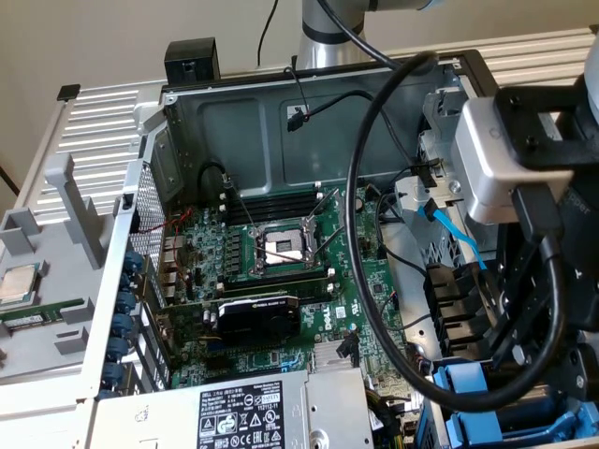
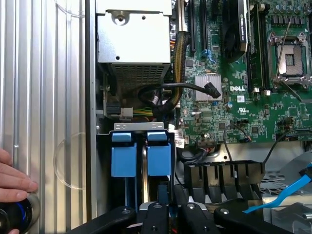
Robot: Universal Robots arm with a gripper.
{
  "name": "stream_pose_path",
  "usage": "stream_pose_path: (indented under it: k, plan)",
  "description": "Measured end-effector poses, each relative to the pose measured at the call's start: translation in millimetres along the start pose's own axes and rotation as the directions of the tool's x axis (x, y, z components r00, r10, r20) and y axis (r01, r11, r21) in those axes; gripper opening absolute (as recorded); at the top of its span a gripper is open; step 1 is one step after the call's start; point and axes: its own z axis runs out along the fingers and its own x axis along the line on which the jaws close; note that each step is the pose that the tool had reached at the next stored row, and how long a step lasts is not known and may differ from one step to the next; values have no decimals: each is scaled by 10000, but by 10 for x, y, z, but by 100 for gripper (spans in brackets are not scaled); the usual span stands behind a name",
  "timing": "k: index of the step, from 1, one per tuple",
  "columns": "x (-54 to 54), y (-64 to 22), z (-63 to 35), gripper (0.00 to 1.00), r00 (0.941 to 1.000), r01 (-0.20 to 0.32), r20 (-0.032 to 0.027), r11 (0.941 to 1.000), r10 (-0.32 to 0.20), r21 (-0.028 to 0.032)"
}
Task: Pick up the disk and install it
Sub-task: 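Insert the second disk wire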
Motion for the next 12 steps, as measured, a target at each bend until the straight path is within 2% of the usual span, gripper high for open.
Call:
stream_pose_path:
  k: [9,12]
  plan:
    - [15,-1,-2,16,10000,1,14,10000,-1,-1]
    - [16,0,-2,16,10000,3,39,10000,-3,-1]
